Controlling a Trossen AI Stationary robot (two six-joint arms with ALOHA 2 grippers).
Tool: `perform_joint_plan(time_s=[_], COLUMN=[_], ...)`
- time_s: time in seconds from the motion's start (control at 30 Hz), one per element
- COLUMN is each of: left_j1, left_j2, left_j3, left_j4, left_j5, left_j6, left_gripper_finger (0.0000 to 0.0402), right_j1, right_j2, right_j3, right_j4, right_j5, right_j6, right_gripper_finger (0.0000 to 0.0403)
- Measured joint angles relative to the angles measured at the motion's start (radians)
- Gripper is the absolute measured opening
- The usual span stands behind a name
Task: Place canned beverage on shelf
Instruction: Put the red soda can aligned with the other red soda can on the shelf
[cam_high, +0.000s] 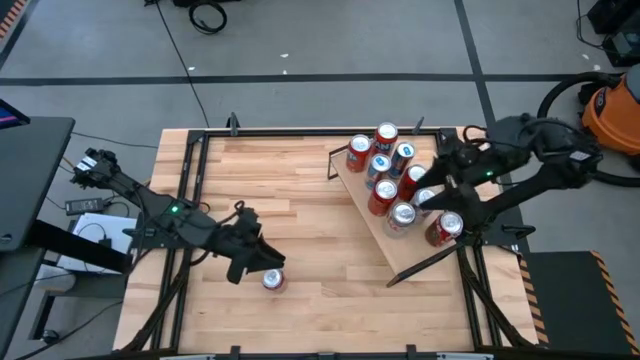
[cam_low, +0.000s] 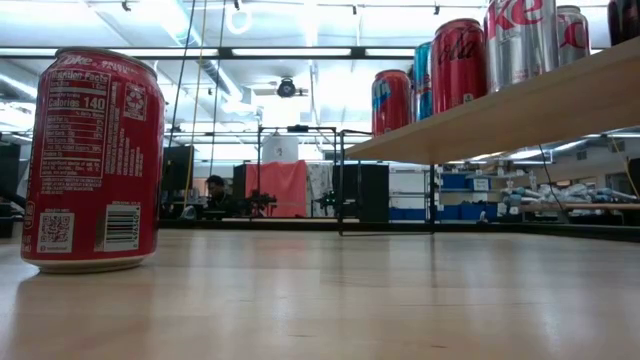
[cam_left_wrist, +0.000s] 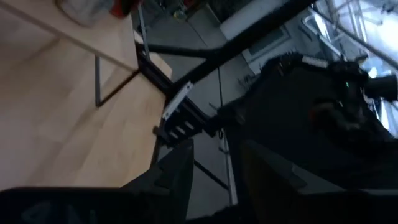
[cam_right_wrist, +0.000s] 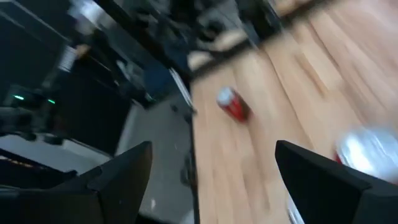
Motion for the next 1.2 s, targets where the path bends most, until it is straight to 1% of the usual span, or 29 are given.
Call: perform_joint_plan(time_s=[0.07,0.17,0.23,0.37,0.5,0.6,0.67,0.77,0.87,0.93,1.03,1.1,1.2], left_j1=[-0.011,-0.014,-0.013,-0.009,-0.005,-0.012,-0.024,-0.041,-0.051,-0.058,-0.072,-0.083,-0.095], left_j2=[0.0,0.0,0.0,0.0,0.0,0.001,0.006,0.037,0.078,0.104,0.146,0.177,0.231], left_j3=[0.0,0.0,0.0,0.0,0.004,0.062,0.124,0.23,0.31,0.331,0.329,0.328,0.328], left_j4=[0.006,0.011,0.013,0.013,0.005,-0.043,-0.124,-0.37,-0.576,-0.666,-0.732,-0.775,-0.836], left_j5=[-0.024,-0.022,-0.023,-0.035,-0.037,-0.068,-0.115,-0.185,-0.201,-0.177,-0.132,-0.106,-0.052], left_j6=[-0.026,-0.092,-0.104,-0.099,-0.091,-0.009,0.054,0.11,0.117,0.118,0.118,0.124,0.13], left_gripper_finger=[0.0144,0.0144,0.0144,0.0144,0.0144,0.0143,0.0141,0.0134,0.0131,0.0131,0.0139,0.0155,0.0197], right_j1=[0.0,0.0,0.0,0.0,0.0,0.0,0.001,0.001,0.001,0.001,0.001,0.001,0.001], right_j2=[0.018,0.055,0.087,0.164,0.235,0.285,0.316,0.354,0.386,0.4,0.411,0.419,0.423], right_j3=[0.0,0.0,0.0,0.0,0.0,0.0,0.0,0.0,-0.001,-0.001,-0.001,-0.001,-0.002], right_j4=[0.077,0.155,0.192,0.255,0.299,0.33,0.356,0.394,0.417,0.435,0.449,0.46,0.475], right_j5=[0.0,0.0,0.0,0.001,0.023,0.024,0.024,0.026,0.028,0.037,0.058,0.073,0.081], right_j6=[-0.038,-0.088,-0.119,-0.191,-0.255,-0.274,-0.276,-0.287,-0.296,-0.301,-0.302,-0.303,-0.309], right_gripper_finger=[0.0348,0.0348,0.0348,0.0348,0.0348,0.0348,0.0348,0.0348,0.0348,0.0348,0.0348,0.0348,0.0348])
